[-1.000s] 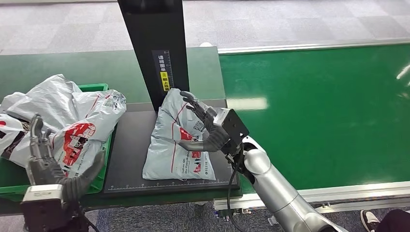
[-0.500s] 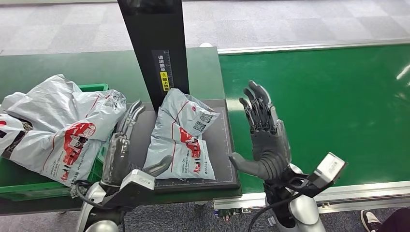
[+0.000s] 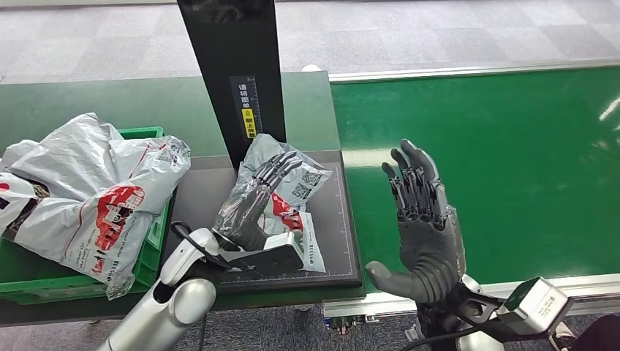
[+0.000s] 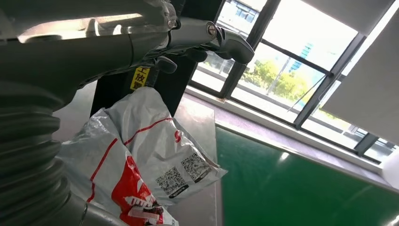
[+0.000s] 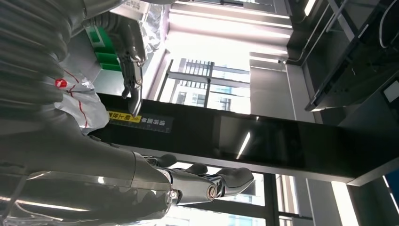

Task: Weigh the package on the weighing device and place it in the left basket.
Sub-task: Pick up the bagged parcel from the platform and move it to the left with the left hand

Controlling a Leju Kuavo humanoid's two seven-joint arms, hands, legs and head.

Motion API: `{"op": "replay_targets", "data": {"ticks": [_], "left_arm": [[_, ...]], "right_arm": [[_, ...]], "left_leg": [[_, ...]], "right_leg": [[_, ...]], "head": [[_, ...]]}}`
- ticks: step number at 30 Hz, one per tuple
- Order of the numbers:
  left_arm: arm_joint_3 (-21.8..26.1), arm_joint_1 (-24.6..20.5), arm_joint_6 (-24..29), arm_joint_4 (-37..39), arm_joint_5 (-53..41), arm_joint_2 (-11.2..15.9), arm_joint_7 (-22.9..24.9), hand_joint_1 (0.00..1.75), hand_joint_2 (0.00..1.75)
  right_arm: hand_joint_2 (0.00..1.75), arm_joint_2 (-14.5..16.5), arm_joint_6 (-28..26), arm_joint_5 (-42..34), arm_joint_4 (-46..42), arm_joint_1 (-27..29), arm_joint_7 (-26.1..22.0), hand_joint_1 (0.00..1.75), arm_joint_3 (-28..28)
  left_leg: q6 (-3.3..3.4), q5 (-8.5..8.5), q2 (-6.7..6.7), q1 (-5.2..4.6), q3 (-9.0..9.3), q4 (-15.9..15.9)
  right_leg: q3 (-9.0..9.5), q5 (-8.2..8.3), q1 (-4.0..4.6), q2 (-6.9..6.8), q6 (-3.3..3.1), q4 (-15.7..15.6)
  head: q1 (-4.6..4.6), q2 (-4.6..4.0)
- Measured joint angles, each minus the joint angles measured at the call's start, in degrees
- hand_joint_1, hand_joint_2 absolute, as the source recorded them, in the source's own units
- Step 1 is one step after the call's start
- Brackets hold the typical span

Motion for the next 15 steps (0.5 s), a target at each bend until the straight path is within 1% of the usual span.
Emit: {"op": "replay_targets", "data": {"ticks": [6, 11, 15], "left_arm": [[-2.4, -5.9, -1.0, 4.4, 0.1, 1.2, 0.0, 0.0, 1.75], [-5.2, -8.5, -2.8, 8.0, 0.1, 1.9, 0.1, 0.0, 1.75], [-7.2, -9.6, -3.5, 11.3, 1.6, 2.4, -0.1, 0.0, 1.75]], "right_arm": [[1.75, 0.1, 1.0, 0.6, -0.4, 0.8, -0.8, 0.0, -0.1], [1.75, 0.1, 2.0, 0.8, -0.4, 0.8, -1.2, 0.0, -0.1], [1.75, 0.3, 2.3, 1.1, -0.4, 0.8, -1.4, 0.0, -0.1]], "left_leg": [[0.0, 0.0, 0.0, 0.0, 0.0, 0.0], [0.0, 0.0, 0.0, 0.0, 0.0, 0.0], [0.0, 0.0, 0.0, 0.0, -0.01, 0.0]], "right_leg": [[0.0, 0.0, 0.0, 0.0, 0.0, 0.0], [0.01, 0.0, 0.0, 0.0, 0.0, 0.0], [0.0, 0.0, 0.0, 0.0, 0.0, 0.0]], "head": [[0.0, 0.0], [-0.01, 0.0], [0.0, 0.0]]}}
